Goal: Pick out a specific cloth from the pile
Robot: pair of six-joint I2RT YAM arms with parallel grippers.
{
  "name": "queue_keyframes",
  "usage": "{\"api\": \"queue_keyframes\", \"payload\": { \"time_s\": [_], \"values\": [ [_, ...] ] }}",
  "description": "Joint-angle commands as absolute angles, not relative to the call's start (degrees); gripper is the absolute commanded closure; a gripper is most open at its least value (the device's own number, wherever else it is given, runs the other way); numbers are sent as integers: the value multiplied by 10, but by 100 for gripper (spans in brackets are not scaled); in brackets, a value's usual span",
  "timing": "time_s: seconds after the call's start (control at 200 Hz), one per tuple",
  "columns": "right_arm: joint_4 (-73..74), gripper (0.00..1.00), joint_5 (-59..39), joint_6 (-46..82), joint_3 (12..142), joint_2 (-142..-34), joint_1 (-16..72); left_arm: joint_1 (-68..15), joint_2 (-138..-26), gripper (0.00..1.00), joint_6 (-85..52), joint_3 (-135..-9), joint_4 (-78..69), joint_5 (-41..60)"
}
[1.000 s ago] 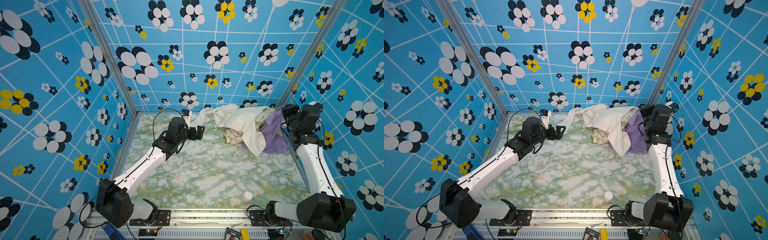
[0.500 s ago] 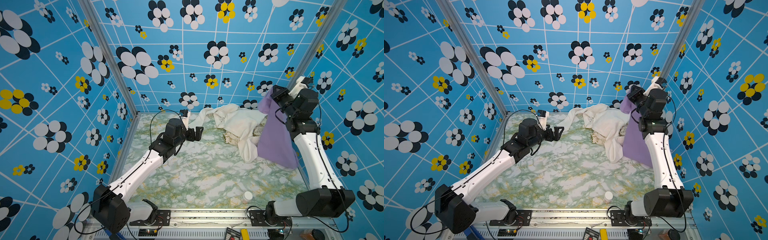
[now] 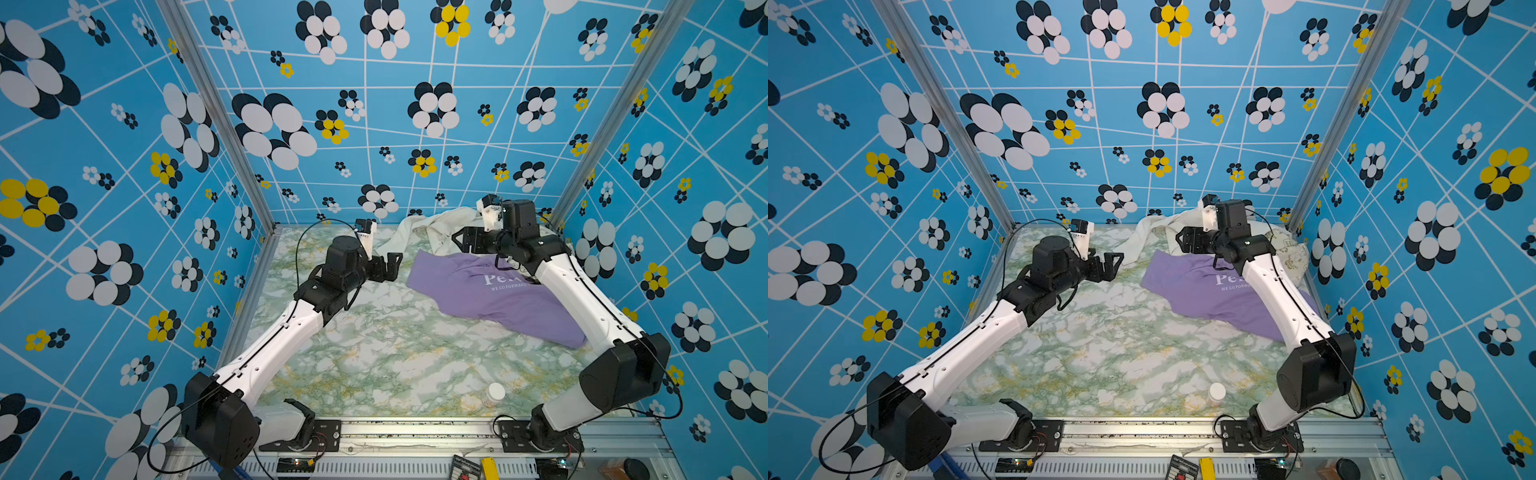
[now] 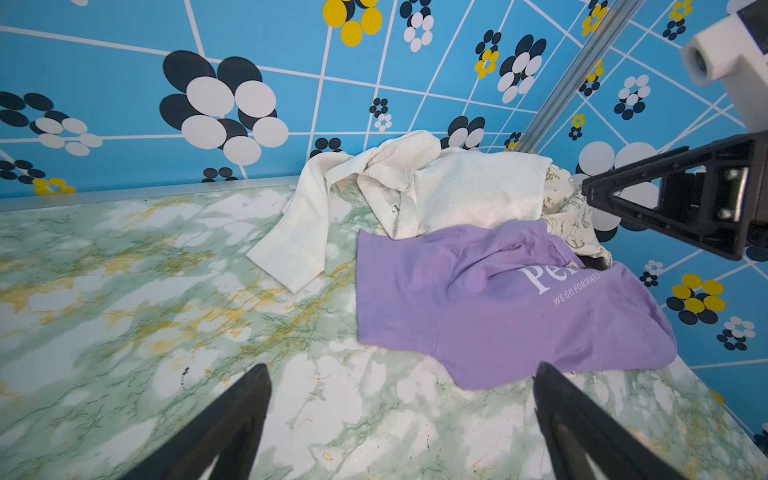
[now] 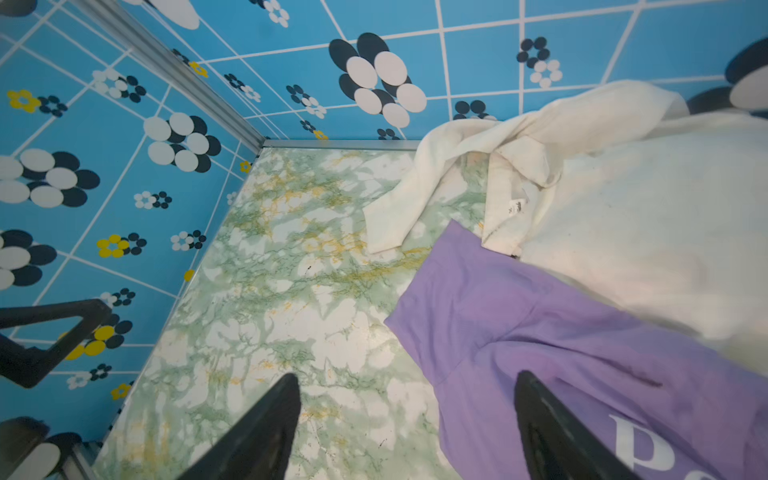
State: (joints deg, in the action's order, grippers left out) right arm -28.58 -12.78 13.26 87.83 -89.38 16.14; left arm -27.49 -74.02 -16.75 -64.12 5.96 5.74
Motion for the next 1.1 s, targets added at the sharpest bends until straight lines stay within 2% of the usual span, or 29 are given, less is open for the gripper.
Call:
{"api": "queue_keyframes", "payload": {
  "time_s": [0.0,0.17,0.32,0.47,0.66,0.88,1.094],
  "values": [
    [-293,8,-49,124,864,-852,139,-264,-727,1,-157,-636,69,75],
    [-303,8,-19,210,839,-835,49,-251,-729,1,-157,-635,65,90],
    [-311,8,41,314,779,-804,-20,-239,-731,1,-157,-632,62,102],
    [-295,10,59,404,700,-773,-67,-229,-731,1,-162,-625,56,113],
    [-279,20,47,455,647,-781,-79,-217,-729,1,-165,-617,51,121],
    [-284,36,6,496,647,-837,-79,-206,-722,1,-167,-609,53,126],
    [-287,40,-7,529,635,-867,-79,-202,-705,1,-173,-593,54,119]
  ]
}}
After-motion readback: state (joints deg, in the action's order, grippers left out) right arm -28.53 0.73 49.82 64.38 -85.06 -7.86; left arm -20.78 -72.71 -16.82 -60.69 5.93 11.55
